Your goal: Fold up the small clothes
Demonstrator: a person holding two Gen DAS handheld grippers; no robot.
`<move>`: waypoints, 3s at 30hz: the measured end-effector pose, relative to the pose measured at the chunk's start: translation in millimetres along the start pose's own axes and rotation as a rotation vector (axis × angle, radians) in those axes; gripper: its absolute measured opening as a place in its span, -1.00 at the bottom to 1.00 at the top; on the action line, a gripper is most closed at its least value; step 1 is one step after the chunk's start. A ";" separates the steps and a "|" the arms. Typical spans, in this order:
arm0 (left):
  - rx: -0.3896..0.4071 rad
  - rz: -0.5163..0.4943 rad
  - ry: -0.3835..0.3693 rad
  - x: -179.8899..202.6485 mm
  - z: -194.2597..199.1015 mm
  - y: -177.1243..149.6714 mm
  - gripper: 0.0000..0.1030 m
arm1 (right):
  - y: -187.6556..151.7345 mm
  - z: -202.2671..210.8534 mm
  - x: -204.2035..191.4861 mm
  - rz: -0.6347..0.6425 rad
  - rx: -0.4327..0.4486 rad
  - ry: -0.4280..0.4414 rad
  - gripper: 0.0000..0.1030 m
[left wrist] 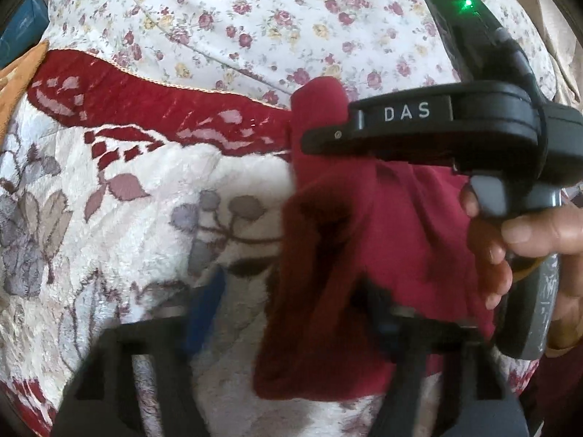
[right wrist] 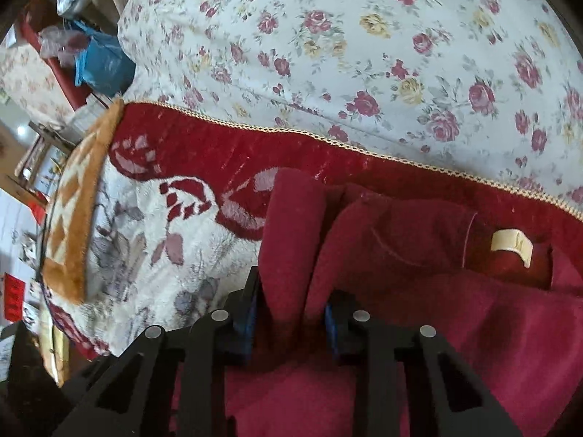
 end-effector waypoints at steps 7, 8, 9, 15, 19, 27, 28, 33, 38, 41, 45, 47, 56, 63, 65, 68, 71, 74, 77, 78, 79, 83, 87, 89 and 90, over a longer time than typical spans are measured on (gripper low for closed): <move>0.100 -0.005 -0.121 45.7 41.0 19.0 -0.77 | 7.8 63.1 2.7 0.016 0.077 0.043 -0.60; 0.114 -0.017 -0.140 55.5 47.5 21.9 -0.77 | 8.9 78.2 5.9 0.020 0.093 0.046 -0.60; 0.130 -0.039 -0.162 72.0 55.8 25.5 -0.77 | 9.4 92.1 9.4 0.024 0.108 0.045 -0.60; 0.125 -0.168 -0.236 164.2 58.4 34.9 -0.77 | -2.0 163.4 59.3 0.021 0.157 -0.027 -0.60; 0.085 -0.234 -0.272 218.2 36.1 31.8 -0.77 | -19.1 193.8 120.3 -0.026 0.164 -0.103 -0.62; -0.065 -0.295 -0.271 286.5 -36.5 4.2 -0.69 | -56.7 168.3 228.2 -0.185 0.100 -0.211 -0.63; -0.077 -0.297 -0.274 286.9 -37.4 2.8 -0.50 | -59.4 160.8 233.6 -0.201 0.093 -0.210 -0.61; 0.021 -0.374 -0.292 264.4 24.3 2.4 0.48 | -68.4 187.1 242.6 -0.268 0.169 -0.211 -0.11; 0.092 -0.384 -0.039 199.6 35.3 6.4 0.49 | -99.3 222.0 209.8 -0.225 0.202 -0.162 0.36; 0.049 -0.279 -0.023 171.1 14.0 -0.2 0.49 | -118.9 204.6 187.5 -0.239 0.153 -0.087 0.40; 0.016 -0.264 -0.023 164.2 -8.5 -16.7 0.49 | -138.5 182.7 183.8 -0.227 0.115 -0.115 -0.32; 0.012 -0.263 -0.040 160.4 -6.2 -21.7 0.49 | -145.1 189.3 179.1 -0.158 0.145 -0.161 -0.62; 0.035 -0.334 0.001 177.8 -18.2 -28.2 0.53 | -164.0 201.3 187.1 -0.130 0.174 -0.239 -0.75; 0.033 -0.318 -0.006 177.9 -20.0 -26.2 0.54 | -128.7 217.1 191.5 -0.253 0.285 -0.192 0.34; 0.037 -0.322 -0.003 178.7 -19.9 -25.7 0.54 | -125.8 197.2 193.8 -0.259 0.244 -0.191 0.11; 0.045 -0.322 0.003 178.3 -18.8 -25.4 0.55 | -125.4 176.9 195.5 -0.201 0.211 -0.240 -0.45; 0.054 -0.322 0.003 179.2 -15.3 -24.3 0.61 | -122.9 195.6 192.1 -0.131 0.253 -0.266 -0.56; 0.064 -0.311 -0.006 181.5 -15.0 -22.3 0.72 | -121.4 200.1 200.6 -0.109 0.257 -0.324 -0.57; 0.053 -0.314 -0.008 182.8 -18.2 -23.2 0.72 | -127.2 182.0 211.0 -0.095 0.233 -0.391 -0.57; 0.050 -0.317 0.000 182.2 -18.9 -24.1 0.72 | -127.7 184.4 209.5 -0.102 0.251 -0.384 -0.56; 0.050 -0.319 0.003 181.7 -18.9 -24.7 0.72 | -129.1 189.3 209.6 -0.116 0.258 -0.376 -0.45; 0.049 -0.314 0.006 179.3 -18.5 -25.2 0.72 | -129.0 217.8 202.1 -0.172 0.311 -0.329 -0.16; 0.047 -0.302 0.005 179.6 -19.5 -25.6 0.72 | -113.5 229.6 182.8 -0.102 0.362 -0.367 -0.16; 0.046 -0.298 0.003 179.3 -19.7 -26.9 0.72 | -100.8 220.8 183.1 -0.112 0.355 -0.367 -0.16; 0.046 -0.298 0.003 178.9 -19.8 -27.8 0.72 | -92.2 212.8 189.7 -0.139 0.347 -0.370 -0.16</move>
Point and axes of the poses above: each gripper's, at about its wrist camera, not at the fingertips, and z roughly against the way its jaws point, x to its right, y to its top, the point moved 8 cm from there along -z, roughly the way its jaws point, and after that the axes turned 6 degrees about -z, right-handed, at the moved point
